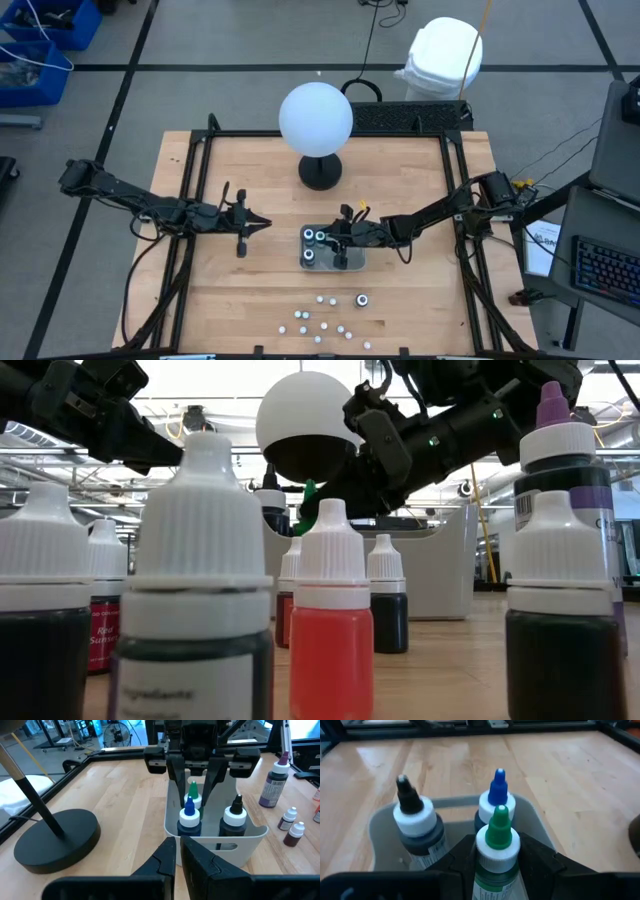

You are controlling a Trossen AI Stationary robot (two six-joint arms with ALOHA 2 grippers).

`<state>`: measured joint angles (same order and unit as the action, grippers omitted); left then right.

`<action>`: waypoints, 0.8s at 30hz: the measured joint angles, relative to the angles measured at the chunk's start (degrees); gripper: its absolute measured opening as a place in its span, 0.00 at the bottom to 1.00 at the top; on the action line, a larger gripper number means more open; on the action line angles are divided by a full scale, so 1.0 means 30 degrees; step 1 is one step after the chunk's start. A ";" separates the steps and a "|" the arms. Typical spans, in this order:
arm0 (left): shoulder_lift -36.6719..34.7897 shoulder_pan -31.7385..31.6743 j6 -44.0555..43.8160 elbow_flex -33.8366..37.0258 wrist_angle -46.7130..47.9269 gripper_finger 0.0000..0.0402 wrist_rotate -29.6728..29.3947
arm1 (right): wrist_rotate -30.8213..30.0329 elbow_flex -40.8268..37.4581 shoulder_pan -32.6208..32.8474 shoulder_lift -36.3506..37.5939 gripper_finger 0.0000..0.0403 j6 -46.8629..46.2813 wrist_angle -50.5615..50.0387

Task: Pick & Place food coloring
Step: Put the large green food coloring bottle into the gray bin

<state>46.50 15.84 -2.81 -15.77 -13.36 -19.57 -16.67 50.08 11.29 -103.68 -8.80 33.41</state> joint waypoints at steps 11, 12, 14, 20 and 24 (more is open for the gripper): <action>0.0000 0.0000 -0.0029 0.0000 -0.0038 0.09 -0.0007 | 0.0000 0.0015 -0.0015 -0.0531 0.29 -0.0168 0.0750; 0.0000 0.0000 -0.0029 0.0000 -0.0038 0.09 0.0000 | 0.0000 0.0015 -0.0015 -0.0544 0.30 -0.0087 0.0782; 0.0000 0.0000 -0.0029 0.0000 -0.0038 0.09 -0.0002 | 0.0000 0.0015 -0.0015 -0.0553 0.32 0.0019 0.0830; 0.0000 0.0000 -0.0029 0.0000 0.0082 0.09 0.0000 | 0.0015 -0.0014 -0.0015 -0.0590 0.39 0.0141 0.0810; 0.0000 0.0000 -0.0071 0.0000 0.0089 0.09 0.0000 | 0.0015 -0.0022 -0.0015 -0.0424 0.41 0.0469 0.1114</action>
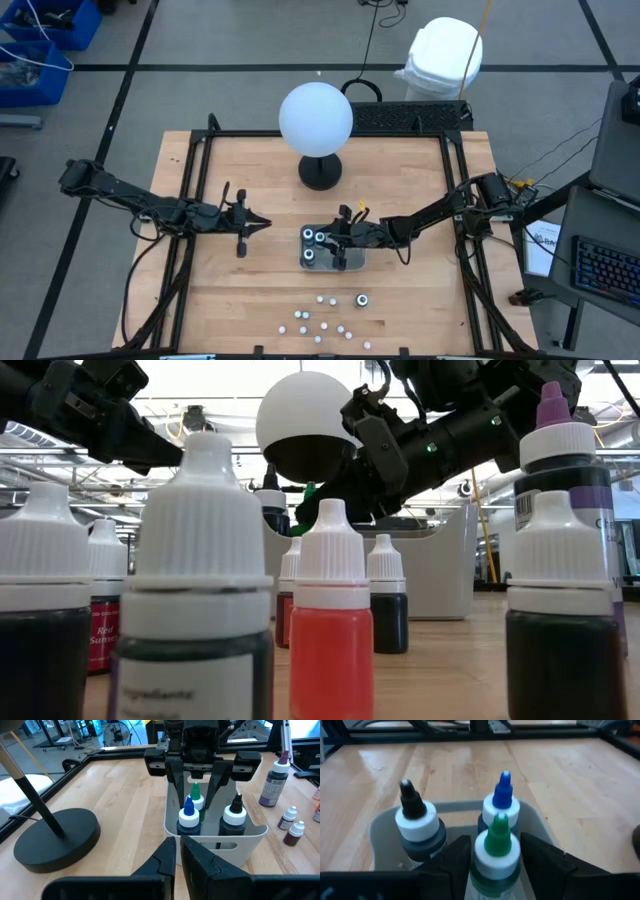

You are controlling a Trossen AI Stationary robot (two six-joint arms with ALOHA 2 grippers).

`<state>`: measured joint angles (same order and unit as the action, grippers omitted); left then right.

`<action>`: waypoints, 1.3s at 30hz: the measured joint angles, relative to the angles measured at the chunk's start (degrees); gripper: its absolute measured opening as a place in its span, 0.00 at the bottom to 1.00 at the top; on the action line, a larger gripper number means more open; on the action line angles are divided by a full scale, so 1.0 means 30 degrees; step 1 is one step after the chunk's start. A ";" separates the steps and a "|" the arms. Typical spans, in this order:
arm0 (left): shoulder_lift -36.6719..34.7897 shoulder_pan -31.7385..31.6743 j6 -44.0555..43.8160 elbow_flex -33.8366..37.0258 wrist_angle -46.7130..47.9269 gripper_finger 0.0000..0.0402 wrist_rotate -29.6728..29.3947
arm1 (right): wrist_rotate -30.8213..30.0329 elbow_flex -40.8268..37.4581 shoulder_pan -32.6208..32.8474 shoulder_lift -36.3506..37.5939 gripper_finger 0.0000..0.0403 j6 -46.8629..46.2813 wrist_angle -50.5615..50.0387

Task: Pick & Place food coloring
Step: Put the large green food coloring bottle into the gray bin, then put the large violet food coloring bottle into the gray bin

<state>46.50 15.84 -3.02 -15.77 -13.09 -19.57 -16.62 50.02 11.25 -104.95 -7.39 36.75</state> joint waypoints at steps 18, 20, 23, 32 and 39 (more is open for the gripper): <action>0.0000 0.0000 0.2235 0.0000 -0.0207 0.09 0.0000 | -0.1670 0.0007 0.2895 0.6641 0.43 0.3334 -0.3827; 0.0000 -0.0003 0.2543 0.0000 -0.0207 0.09 0.0007 | -0.3335 0.0009 0.4618 0.7645 0.43 0.4114 -0.3807; 0.0000 -0.0007 0.2642 0.0000 -0.0214 0.09 0.0007 | -0.7400 0.0025 0.7634 0.8532 0.43 0.5270 -0.4184; -0.0002 -0.0002 0.2769 0.0000 -0.0757 0.09 0.0015 | -1.3107 0.0022 1.2633 0.7995 0.43 0.2482 -0.6135; 0.0000 0.0000 0.2745 0.0000 -0.0788 0.09 0.0022 | -1.5079 0.0010 1.2440 0.5215 0.43 0.2055 -0.6164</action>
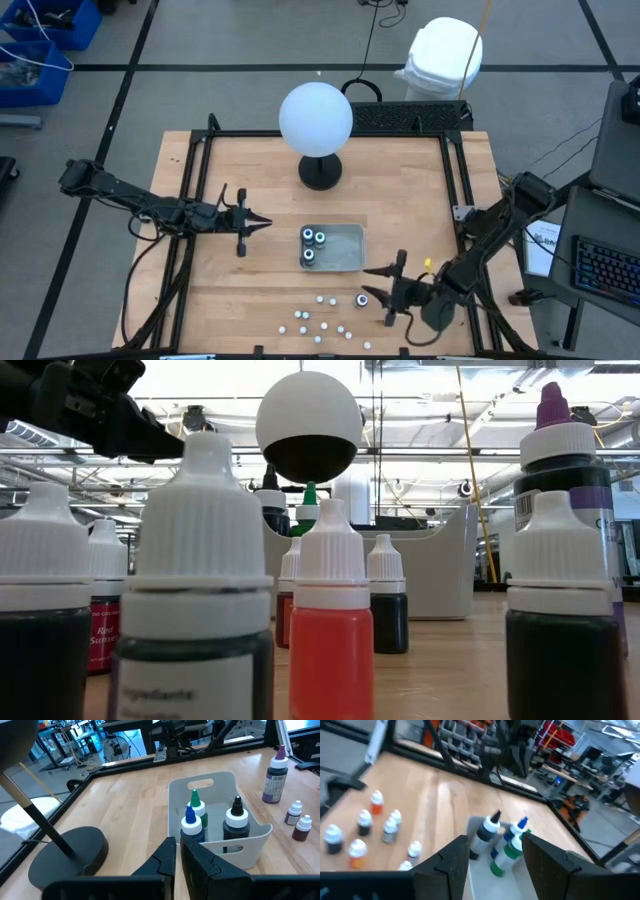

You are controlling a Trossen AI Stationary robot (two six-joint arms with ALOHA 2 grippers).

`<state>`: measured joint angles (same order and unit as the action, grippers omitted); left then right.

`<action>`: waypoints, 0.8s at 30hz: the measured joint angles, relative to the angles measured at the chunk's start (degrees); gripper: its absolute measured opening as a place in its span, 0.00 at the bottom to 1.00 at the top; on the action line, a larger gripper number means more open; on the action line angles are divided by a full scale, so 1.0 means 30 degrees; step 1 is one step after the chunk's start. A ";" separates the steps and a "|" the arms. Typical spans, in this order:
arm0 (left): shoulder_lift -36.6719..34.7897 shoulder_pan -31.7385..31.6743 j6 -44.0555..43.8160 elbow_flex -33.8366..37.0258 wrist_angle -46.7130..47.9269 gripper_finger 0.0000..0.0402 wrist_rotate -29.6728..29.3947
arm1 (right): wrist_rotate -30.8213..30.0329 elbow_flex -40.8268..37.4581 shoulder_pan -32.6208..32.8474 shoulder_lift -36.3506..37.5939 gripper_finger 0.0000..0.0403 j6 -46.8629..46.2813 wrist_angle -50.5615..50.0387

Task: Pick & Place food coloring
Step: Put the large violet food coloring bottle into the gray bin

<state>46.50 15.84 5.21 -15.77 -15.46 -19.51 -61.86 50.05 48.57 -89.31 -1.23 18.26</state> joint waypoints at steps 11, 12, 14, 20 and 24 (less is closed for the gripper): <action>0.0000 -0.0002 0.0060 0.0000 0.0146 0.09 0.0026 | 0.4845 -0.0017 -0.0565 0.0015 0.45 0.0239 0.0545; 0.0000 0.0000 0.0011 0.0000 0.0150 0.09 0.0030 | 0.5484 -0.0017 -0.0565 -0.0006 0.46 0.0440 0.1004; 0.0000 -0.0007 -0.0134 0.0000 0.0151 0.09 0.0036 | 0.5745 0.0012 -0.0558 -0.0118 0.49 0.0522 0.1726; -0.0007 0.0000 -0.0342 0.0000 0.0159 0.09 0.0036 | 0.5673 0.0012 -0.0556 -0.0179 0.62 0.0600 0.1678; -0.0004 -0.0004 -0.0339 0.0000 0.0159 0.09 0.0036 | 0.6157 0.0012 -0.0521 -0.0179 0.66 0.0129 0.0767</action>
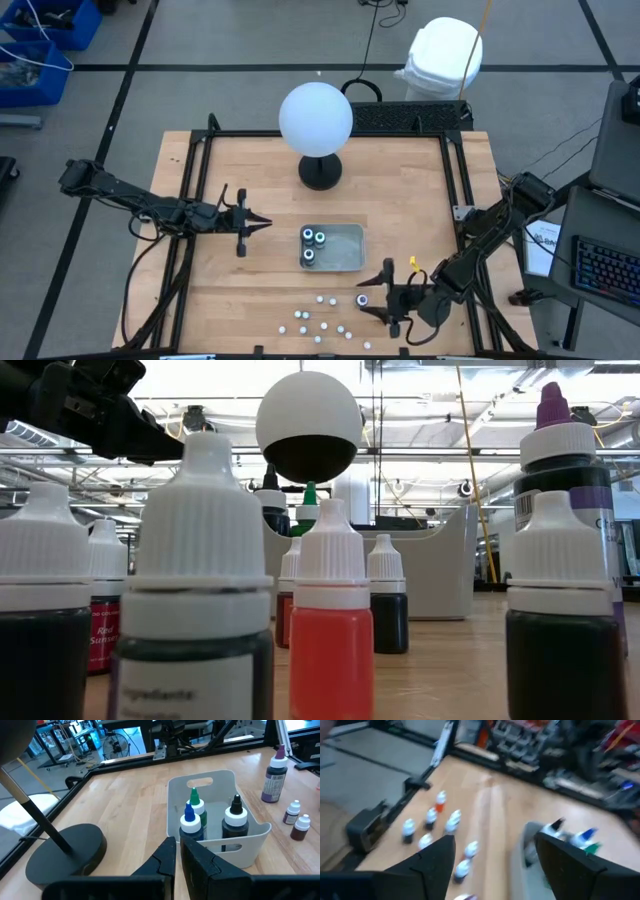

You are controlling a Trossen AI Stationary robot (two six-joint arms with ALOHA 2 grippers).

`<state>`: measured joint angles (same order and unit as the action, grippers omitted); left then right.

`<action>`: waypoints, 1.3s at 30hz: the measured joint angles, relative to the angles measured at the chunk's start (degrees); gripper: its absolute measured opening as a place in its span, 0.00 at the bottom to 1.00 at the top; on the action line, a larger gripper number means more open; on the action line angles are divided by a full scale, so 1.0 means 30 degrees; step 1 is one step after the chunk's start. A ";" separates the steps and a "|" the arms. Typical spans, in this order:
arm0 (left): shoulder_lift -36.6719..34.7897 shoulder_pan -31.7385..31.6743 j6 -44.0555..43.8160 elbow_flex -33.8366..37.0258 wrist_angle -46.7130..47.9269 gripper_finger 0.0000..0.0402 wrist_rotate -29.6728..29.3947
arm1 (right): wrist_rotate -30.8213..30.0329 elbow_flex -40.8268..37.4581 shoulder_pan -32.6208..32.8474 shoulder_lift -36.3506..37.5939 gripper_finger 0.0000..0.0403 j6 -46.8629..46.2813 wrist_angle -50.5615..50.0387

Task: Pick & Place food coloring
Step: Put the large violet food coloring bottle into the gray bin

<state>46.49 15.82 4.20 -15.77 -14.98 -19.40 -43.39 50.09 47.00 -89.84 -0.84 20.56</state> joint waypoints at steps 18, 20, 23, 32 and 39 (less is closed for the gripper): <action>-0.0003 -0.0004 -0.0739 0.0000 0.0007 0.09 0.0000 | 0.0571 -0.2479 0.0248 -0.0007 0.68 -0.5005 0.1036; -0.0001 -0.0002 -0.0569 0.0000 0.0005 0.09 -0.0007 | 0.1288 -0.3107 0.0216 -0.0007 0.69 -0.5012 0.1819; 0.0004 0.0001 -0.0530 0.0000 0.0007 0.09 -0.0007 | 0.2637 -0.3790 -0.0095 -0.0015 0.68 -0.5116 0.2996; -0.0004 0.0004 -0.0535 0.0000 0.0007 0.09 -0.0007 | 0.3381 -0.4091 -0.1203 -0.0580 0.66 -0.5564 0.3607; -0.0002 0.0002 -0.0565 0.0000 0.0029 0.09 -0.0007 | 0.5610 -0.4077 -0.1633 -0.1908 0.66 -0.4634 0.5664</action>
<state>46.48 15.83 2.50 -15.77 -14.90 -19.42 -26.56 37.86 42.11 -95.57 -14.74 37.55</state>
